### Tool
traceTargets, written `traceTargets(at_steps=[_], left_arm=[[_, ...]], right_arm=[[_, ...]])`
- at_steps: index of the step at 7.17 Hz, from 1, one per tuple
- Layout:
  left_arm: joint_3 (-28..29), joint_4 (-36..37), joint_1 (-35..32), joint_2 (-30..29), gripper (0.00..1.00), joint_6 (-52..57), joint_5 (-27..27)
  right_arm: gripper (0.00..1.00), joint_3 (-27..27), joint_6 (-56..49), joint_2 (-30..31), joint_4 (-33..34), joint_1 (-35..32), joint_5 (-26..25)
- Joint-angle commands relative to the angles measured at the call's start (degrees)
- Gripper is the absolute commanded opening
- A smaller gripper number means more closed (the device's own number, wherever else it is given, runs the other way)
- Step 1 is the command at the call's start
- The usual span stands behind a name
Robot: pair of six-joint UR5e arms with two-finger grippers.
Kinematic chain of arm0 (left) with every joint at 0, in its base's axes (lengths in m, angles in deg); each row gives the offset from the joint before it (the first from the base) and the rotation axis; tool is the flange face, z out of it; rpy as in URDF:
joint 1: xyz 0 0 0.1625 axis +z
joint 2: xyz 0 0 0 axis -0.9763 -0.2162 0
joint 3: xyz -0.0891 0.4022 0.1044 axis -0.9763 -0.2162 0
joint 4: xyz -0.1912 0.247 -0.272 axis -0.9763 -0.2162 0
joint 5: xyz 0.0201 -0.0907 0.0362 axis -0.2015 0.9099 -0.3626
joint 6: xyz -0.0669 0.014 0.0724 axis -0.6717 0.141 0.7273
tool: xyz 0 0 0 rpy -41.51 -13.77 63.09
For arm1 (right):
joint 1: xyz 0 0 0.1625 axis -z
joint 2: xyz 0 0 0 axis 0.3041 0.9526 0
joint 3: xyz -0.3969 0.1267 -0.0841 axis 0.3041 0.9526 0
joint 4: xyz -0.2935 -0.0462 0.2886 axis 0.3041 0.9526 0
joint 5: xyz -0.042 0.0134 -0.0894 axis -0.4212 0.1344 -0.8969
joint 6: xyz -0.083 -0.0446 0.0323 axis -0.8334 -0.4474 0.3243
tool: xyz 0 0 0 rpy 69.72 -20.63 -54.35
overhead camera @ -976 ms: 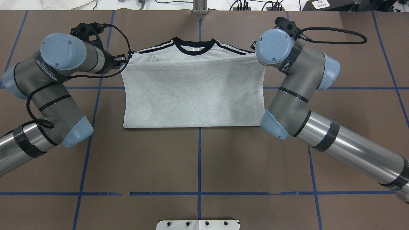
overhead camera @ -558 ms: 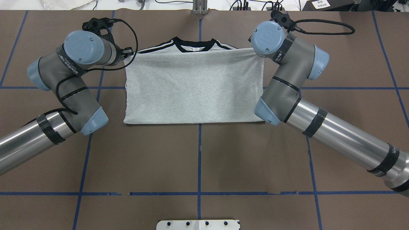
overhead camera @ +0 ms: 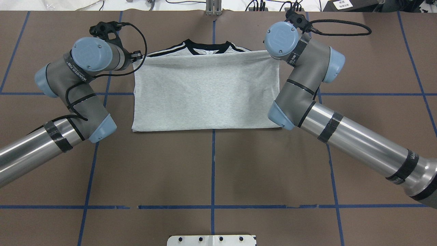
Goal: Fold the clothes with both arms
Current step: 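Lower the hem near the collar and open both grippers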
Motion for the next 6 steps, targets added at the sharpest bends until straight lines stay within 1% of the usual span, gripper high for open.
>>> traceTargets(at_steps=[1, 2, 3, 4, 5, 6], left_arm=[[1.32, -1.5, 0.0, -0.9, 0.03, -0.1, -0.08], [1.32, -1.51, 0.0, -0.99, 0.1, -0.1, -0.08], [1.76, -1.59, 0.0, -0.91, 0.15, -0.1, -0.08], [2.89, -3.33, -0.09, -0.82, 0.17, -0.1, -0.08], [2.91, -4.4, -0.26, -0.38, 0.18, -0.1, -0.08], [2.91, -4.49, -0.35, -0.2, 0.24, -0.1, -0.08]], right_arm=[[0.0, 0.16, 0.14, -0.05, -0.9, 0.0, -0.02], [0.0, 0.16, 0.31, -0.13, -1.17, 0.0, -0.02], [0.06, 0.24, 0.23, -0.13, -1.17, 0.0, -0.02], [0.11, 0.24, 0.23, -0.31, -1.17, 0.0, -0.02], [0.13, 0.24, 0.14, -0.31, -1.17, -0.18, -0.02], [0.15, 0.24, 0.14, -0.4, -1.17, -0.27, -0.02]])
